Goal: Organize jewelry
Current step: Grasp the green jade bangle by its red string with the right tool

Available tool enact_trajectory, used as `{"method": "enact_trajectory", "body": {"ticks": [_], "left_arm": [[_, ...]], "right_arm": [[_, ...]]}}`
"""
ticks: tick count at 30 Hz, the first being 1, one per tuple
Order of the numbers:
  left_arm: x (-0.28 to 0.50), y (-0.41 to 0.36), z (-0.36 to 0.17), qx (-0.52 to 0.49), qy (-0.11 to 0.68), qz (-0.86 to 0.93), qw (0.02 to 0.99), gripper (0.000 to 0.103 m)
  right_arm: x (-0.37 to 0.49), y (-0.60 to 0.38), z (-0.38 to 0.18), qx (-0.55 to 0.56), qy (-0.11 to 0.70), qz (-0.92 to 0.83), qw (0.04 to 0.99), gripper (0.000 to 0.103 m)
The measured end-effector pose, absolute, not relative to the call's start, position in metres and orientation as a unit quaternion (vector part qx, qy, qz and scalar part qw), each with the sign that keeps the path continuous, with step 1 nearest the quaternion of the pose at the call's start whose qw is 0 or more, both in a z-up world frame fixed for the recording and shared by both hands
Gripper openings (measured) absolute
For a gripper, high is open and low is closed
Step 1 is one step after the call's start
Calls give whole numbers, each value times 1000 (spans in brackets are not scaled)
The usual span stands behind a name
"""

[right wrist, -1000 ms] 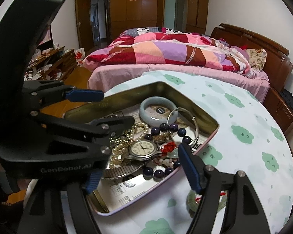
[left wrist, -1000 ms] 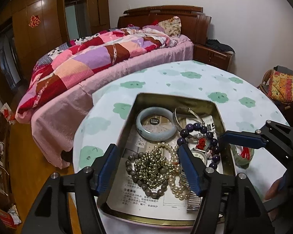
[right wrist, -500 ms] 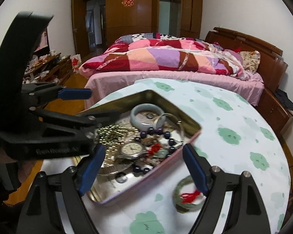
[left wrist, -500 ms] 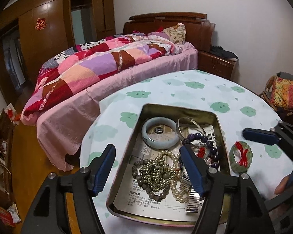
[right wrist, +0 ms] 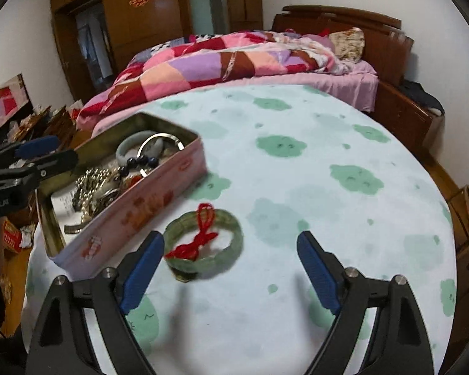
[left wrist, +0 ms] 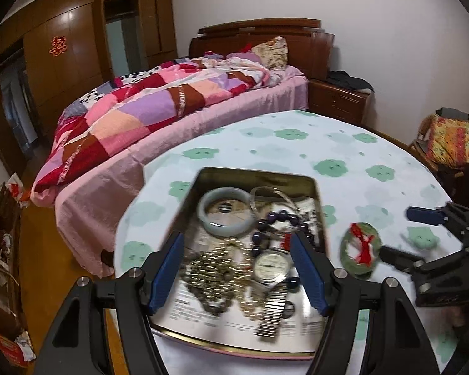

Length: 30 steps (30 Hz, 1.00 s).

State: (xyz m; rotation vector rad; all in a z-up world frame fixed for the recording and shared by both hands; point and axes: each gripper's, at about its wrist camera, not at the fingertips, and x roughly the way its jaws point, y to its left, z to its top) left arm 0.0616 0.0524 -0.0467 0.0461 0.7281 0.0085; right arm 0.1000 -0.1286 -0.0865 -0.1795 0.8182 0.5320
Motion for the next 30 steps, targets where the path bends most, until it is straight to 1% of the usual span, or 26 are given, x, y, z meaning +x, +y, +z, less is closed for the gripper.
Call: {"method": "enact_trajectory", "body": {"ticks": [2, 4, 6, 8, 10, 12, 14, 16, 17, 18, 22, 30], "left_arm": [[61, 46, -47, 24, 357, -2, 934, 70], [59, 41, -47, 27, 357, -7, 934, 70], [58, 37, -48, 30, 358, -11, 933, 70], [58, 34, -49, 32, 360, -13, 932, 70], [58, 32, -50, 34, 361, -16, 932, 70], [57, 30, -50, 35, 362, -17, 931, 70], [57, 29, -49, 36, 361, -19, 932, 70], [56, 27, -49, 37, 360, -21, 932, 70], [55, 26, -49, 37, 360, -24, 932, 70], [55, 25, -48, 38, 359, -25, 932, 70], [54, 21, -48, 38, 358, -29, 932, 70], [50, -6, -49, 43, 355, -66, 931, 70]], "right_arm": [[98, -120, -89, -100, 397, 263, 874, 87], [96, -115, -91, -104, 399, 268, 871, 77], [95, -119, -91, -96, 400, 269, 871, 59], [97, -119, -89, -88, 401, 270, 871, 50], [99, -115, -87, -89, 397, 276, 871, 48], [101, -108, -89, -100, 398, 278, 868, 42], [105, -100, -96, -113, 406, 273, 865, 40], [109, -92, -106, -127, 424, 273, 854, 35], [111, -90, -110, -132, 432, 271, 850, 20], [111, -90, -112, -129, 436, 272, 848, 12], [104, -106, -100, -89, 419, 290, 856, 9], [82, -148, -56, -42, 360, 287, 887, 9]]}}
